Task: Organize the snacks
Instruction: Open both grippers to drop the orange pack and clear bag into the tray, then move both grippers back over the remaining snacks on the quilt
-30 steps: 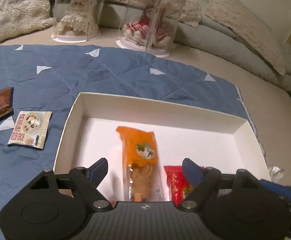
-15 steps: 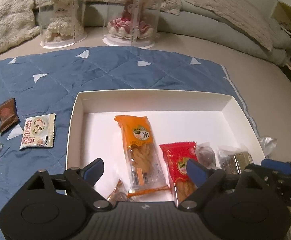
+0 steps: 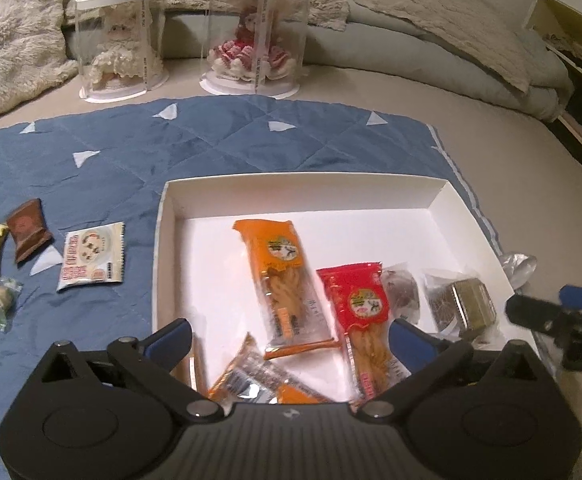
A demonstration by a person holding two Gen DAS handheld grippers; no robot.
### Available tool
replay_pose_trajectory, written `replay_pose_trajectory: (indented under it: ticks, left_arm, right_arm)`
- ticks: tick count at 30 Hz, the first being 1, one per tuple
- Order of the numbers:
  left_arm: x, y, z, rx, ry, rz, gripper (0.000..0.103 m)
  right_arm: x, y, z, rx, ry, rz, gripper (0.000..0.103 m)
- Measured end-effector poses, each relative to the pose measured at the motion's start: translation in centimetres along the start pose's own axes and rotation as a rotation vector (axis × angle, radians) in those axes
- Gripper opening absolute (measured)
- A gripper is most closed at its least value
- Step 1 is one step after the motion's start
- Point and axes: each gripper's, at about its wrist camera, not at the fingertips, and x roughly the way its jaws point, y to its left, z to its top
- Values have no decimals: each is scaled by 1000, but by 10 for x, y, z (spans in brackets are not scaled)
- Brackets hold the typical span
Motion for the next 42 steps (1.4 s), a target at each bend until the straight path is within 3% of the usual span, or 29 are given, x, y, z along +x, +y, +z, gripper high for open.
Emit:
replay_pose_trajectory:
  ticks: [8, 16, 32, 42]
  left_arm:
    - [-20, 36, -3, -27, -12, 9, 103]
    - [-33, 110, -3, -104, -22, 88, 103]
    - [-55, 246, -12, -209, -58, 194, 103]
    - [-46, 270, -11, -145, -95, 187, 103]
  right_arm:
    - [0, 15, 0, -18, 4, -33, 103]
    - [8, 53, 8, -42, 7, -18, 103]
    - [27, 174, 25, -137, -15, 107, 103]
    - [44, 257, 37, -170, -67, 216, 102]
